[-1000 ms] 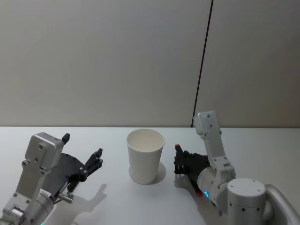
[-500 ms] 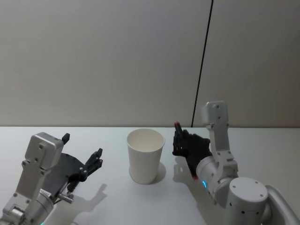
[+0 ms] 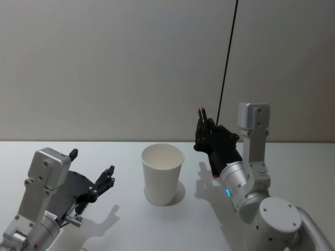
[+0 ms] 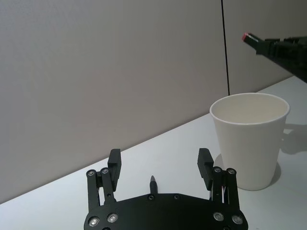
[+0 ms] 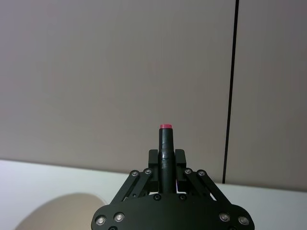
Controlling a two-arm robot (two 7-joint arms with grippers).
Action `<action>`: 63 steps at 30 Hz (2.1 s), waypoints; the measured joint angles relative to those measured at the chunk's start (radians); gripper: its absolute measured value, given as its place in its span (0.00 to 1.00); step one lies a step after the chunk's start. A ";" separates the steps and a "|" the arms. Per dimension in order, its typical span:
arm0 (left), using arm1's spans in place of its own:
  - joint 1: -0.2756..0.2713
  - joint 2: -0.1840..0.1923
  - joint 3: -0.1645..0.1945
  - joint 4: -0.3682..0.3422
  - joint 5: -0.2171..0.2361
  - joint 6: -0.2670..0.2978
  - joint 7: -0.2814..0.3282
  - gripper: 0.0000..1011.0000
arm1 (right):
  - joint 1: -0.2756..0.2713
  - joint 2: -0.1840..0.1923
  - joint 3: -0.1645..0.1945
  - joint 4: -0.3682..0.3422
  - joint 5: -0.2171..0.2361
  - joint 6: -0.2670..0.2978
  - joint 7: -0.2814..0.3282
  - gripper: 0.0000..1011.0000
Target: Place the pen into the pen holder.
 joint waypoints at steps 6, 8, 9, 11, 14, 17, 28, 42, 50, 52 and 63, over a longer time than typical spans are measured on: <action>0.000 0.000 0.000 0.000 0.000 0.000 0.000 0.99 | 0.006 -0.015 0.011 0.010 -0.002 -0.105 0.007 0.19; 0.000 0.000 0.000 0.000 0.000 0.000 0.000 0.99 | 0.008 -0.020 0.014 0.016 -0.003 -0.139 0.010 0.19; 0.000 0.000 0.000 0.000 0.000 0.000 0.000 0.99 | 0.009 -0.021 0.014 0.018 -0.004 -0.149 0.012 0.19; 0.000 0.000 0.000 0.000 0.000 0.000 0.000 0.99 | 0.010 -0.023 0.015 0.021 -0.007 -0.167 0.014 0.19; 0.000 0.000 0.000 0.000 0.000 0.000 0.000 0.99 | 0.013 -0.026 0.014 0.025 -0.014 -0.184 0.017 0.19; 0.000 0.000 0.000 0.000 0.000 0.000 0.000 0.99 | 0.018 -0.027 0.010 0.025 -0.023 -0.184 0.020 0.19; 0.000 0.000 0.000 0.000 0.000 0.000 0.000 0.99 | 0.057 -0.052 -0.018 0.048 -0.054 -0.198 0.040 0.19; 0.000 0.000 0.000 0.000 0.000 0.000 0.000 0.99 | 0.163 -0.089 -0.041 0.097 -0.084 -0.264 0.071 0.19; 0.000 0.000 0.000 0.000 0.000 0.000 0.000 0.99 | 0.180 -0.094 -0.058 0.113 -0.111 -0.272 0.084 0.19; 0.000 0.000 0.000 0.000 0.000 0.000 0.000 0.99 | 0.180 -0.093 -0.064 0.114 -0.122 -0.275 0.084 0.19; 0.000 0.000 0.000 0.000 0.000 0.000 0.000 0.99 | 0.143 -0.073 -0.113 0.099 -0.225 -0.301 0.065 0.19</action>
